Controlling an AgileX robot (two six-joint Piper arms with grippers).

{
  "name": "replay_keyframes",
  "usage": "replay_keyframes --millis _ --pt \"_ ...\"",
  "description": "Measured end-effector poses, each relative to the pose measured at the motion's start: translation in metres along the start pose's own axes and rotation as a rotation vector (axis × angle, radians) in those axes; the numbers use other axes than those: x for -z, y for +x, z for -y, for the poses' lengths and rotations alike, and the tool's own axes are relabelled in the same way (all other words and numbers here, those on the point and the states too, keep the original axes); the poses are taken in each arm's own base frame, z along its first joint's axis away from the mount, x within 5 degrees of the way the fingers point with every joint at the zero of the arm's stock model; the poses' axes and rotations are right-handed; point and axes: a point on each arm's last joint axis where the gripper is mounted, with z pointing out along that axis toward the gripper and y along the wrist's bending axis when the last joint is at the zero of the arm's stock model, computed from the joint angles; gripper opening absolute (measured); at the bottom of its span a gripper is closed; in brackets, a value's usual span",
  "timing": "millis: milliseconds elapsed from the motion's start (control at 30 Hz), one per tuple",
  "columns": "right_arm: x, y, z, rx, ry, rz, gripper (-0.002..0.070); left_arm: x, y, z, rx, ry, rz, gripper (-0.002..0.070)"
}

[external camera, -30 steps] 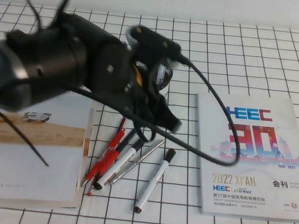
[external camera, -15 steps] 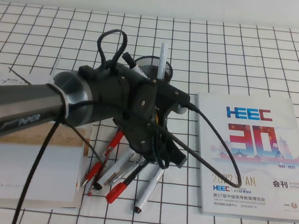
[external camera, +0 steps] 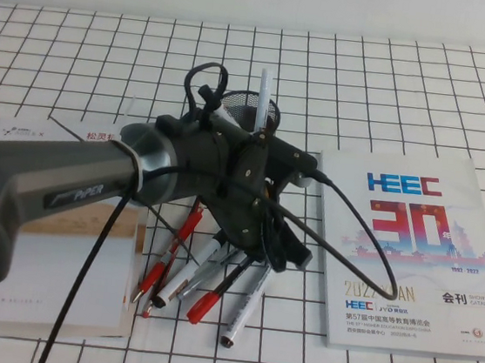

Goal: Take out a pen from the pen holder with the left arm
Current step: 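Take a marker out of the pen holder and lay it on the table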

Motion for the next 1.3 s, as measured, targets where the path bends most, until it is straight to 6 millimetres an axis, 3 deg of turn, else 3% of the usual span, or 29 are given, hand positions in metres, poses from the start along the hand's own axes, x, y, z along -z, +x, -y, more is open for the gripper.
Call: replay_keyframes --millis 267,467,667,800,933,1000,1200,1300 --pt "0.000 0.000 0.000 0.000 0.000 0.000 -0.0015 -0.006 -0.003 -0.001 -0.037 -0.009 -0.013 0.0058" --pt "0.000 0.000 0.000 0.000 0.000 0.000 -0.0015 -0.005 -0.003 -0.001 -0.049 -0.009 -0.022 0.0256" --pt "0.000 0.000 0.000 0.000 0.000 0.000 -0.0015 0.014 -0.021 0.000 -0.054 -0.008 -0.014 0.0291" --pt "0.000 0.000 0.000 0.000 0.000 0.000 -0.0015 0.033 -0.035 0.001 -0.057 -0.006 -0.021 0.0241" --pt "0.000 0.000 0.000 0.000 0.000 0.000 -0.0015 0.051 -0.042 0.001 -0.071 -0.019 0.005 0.0073" --pt "0.000 0.000 0.000 0.000 0.000 0.000 -0.0015 0.063 -0.043 0.000 -0.082 -0.032 0.031 0.0029" --pt "0.000 0.000 0.000 0.000 0.000 0.000 -0.0015 0.132 -0.036 0.001 -0.098 -0.057 0.275 0.0001" --pt "0.000 0.000 0.000 0.000 0.000 0.000 -0.0015 0.162 -0.016 0.002 -0.096 -0.059 0.385 -0.0001"
